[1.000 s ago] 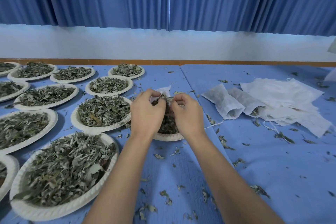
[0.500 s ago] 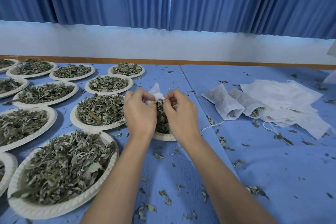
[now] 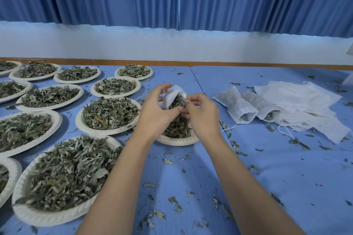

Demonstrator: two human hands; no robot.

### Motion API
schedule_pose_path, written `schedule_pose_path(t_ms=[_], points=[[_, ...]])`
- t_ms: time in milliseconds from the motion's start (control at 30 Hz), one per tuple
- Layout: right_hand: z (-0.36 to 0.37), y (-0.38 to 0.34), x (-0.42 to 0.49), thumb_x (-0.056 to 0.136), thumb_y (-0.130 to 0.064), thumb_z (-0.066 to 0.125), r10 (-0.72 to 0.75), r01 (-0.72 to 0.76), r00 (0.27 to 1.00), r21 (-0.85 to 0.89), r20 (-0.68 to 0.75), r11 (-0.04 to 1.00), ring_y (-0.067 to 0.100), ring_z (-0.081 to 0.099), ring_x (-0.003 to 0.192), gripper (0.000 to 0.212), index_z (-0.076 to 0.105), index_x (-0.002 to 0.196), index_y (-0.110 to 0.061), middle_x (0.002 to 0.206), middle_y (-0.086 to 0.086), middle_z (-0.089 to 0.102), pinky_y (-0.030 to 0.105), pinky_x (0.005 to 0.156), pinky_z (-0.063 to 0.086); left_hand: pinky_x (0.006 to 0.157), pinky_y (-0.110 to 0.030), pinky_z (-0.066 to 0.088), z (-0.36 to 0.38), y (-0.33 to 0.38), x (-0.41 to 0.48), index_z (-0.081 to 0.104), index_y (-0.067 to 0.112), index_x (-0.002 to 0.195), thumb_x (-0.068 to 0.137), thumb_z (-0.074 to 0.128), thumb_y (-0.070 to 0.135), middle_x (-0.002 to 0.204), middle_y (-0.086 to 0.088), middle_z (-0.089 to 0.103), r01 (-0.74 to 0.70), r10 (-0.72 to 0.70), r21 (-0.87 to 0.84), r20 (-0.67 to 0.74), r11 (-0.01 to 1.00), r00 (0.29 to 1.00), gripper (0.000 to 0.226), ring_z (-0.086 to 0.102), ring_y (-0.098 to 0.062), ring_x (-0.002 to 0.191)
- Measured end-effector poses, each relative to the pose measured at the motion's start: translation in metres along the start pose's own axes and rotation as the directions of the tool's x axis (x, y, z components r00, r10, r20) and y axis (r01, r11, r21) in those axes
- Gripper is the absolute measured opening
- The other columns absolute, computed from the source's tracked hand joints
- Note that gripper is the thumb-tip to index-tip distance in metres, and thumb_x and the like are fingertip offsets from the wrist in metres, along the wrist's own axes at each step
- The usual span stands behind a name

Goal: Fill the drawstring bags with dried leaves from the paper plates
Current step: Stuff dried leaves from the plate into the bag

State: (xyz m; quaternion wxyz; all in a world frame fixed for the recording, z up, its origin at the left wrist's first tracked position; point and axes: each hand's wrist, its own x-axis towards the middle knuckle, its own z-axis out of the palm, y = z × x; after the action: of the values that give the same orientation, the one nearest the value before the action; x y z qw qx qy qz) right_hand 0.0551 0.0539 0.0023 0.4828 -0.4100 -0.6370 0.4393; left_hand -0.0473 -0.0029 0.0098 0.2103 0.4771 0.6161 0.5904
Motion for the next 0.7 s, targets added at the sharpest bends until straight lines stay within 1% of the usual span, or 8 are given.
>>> schedule_pose_path(t_ms=[67,133,200,267,367,433,533,700], points=[[-0.001,-0.001,0.000,0.093,-0.008,0.055,-0.021,0.021,1.000,-0.009,0.023,1.000,0.018,0.069,0.073,0.013,0.061,0.085,-0.017,0.076,-0.003,0.063,0.033,0.073,0.058,0.087,-0.017,0.042,0.001,0.000,0.000,0.059,0.032,0.114,0.077,0.076,0.018,0.118,0.011,0.055,-0.032,0.039,0.093,-0.069,0.995,0.997,0.043,0.053,-0.001,0.105],[-0.003,-0.003,-0.002,0.093,-0.006,0.054,-0.031,0.030,0.997,0.021,0.074,0.999,0.017,0.068,0.072,0.016,0.061,0.084,-0.019,0.078,0.000,0.065,0.026,0.069,0.058,0.082,-0.014,0.041,0.002,-0.002,0.000,0.064,0.030,0.104,0.078,0.076,0.022,0.113,0.010,0.060,-0.045,0.063,0.123,-0.142,0.991,0.988,0.031,0.055,-0.004,0.099],[-0.003,-0.005,-0.003,0.092,-0.005,0.054,-0.035,0.032,0.993,0.022,0.114,0.999,0.014,0.067,0.070,0.017,0.062,0.084,-0.018,0.078,0.002,0.065,0.025,0.067,0.058,0.074,-0.007,0.040,0.002,-0.004,0.000,0.066,0.029,0.095,0.078,0.075,0.020,0.105,0.009,0.062,-0.049,0.074,0.130,-0.191,0.990,0.979,0.021,0.056,0.000,0.090],[-0.002,-0.007,-0.003,0.090,-0.007,0.056,-0.042,0.044,0.994,-0.021,0.100,0.999,0.018,0.067,0.075,0.014,0.063,0.083,-0.016,0.078,0.004,0.066,0.035,0.075,0.058,0.068,-0.002,0.036,0.002,-0.005,0.001,0.063,0.028,0.087,0.079,0.073,0.014,0.100,0.007,0.061,-0.064,0.101,0.171,-0.219,0.983,0.970,0.019,0.053,0.006,0.081],[0.001,-0.009,-0.006,0.084,-0.014,0.059,-0.093,0.098,0.994,-0.098,0.051,0.990,0.017,0.061,0.072,0.012,0.061,0.073,-0.018,0.068,-0.005,0.063,0.038,0.074,0.053,0.066,-0.002,0.034,0.004,-0.006,0.002,0.061,0.023,0.081,0.078,0.066,0.001,0.095,0.002,0.058,-0.092,0.163,0.255,-0.274,0.963,0.948,0.023,0.050,0.012,0.075],[0.003,-0.011,-0.010,0.080,-0.018,0.060,-0.125,0.134,0.990,-0.151,0.067,0.979,0.012,0.054,0.064,0.010,0.060,0.070,-0.017,0.061,-0.008,0.059,0.034,0.066,0.047,0.067,-0.008,0.033,0.005,-0.007,0.002,0.058,0.020,0.080,0.075,0.063,-0.004,0.095,0.001,0.053,-0.072,0.171,0.304,-0.311,0.950,0.935,0.025,0.051,0.003,0.079],[0.008,-0.011,-0.013,0.079,-0.018,0.062,-0.135,0.149,0.987,-0.160,0.090,0.976,0.013,0.056,0.065,0.009,0.059,0.071,-0.017,0.065,-0.005,0.063,0.034,0.066,0.047,0.076,-0.022,0.035,0.006,-0.011,0.002,0.058,0.015,0.085,0.075,0.063,-0.004,0.098,0.001,0.048,-0.039,0.170,0.370,-0.329,0.928,0.929,0.022,0.051,-0.019,0.094],[0.005,-0.005,-0.007,0.090,-0.012,0.056,-0.102,0.106,0.993,-0.095,0.053,0.990,0.022,0.066,0.080,0.009,0.058,0.084,-0.018,0.073,-0.008,0.060,0.043,0.078,0.055,0.074,-0.008,0.037,0.001,-0.010,0.004,0.064,0.023,0.095,0.079,0.070,0.010,0.104,0.005,0.059,-0.029,0.084,0.199,-0.271,0.979,0.959,0.022,0.052,-0.003,0.088]])
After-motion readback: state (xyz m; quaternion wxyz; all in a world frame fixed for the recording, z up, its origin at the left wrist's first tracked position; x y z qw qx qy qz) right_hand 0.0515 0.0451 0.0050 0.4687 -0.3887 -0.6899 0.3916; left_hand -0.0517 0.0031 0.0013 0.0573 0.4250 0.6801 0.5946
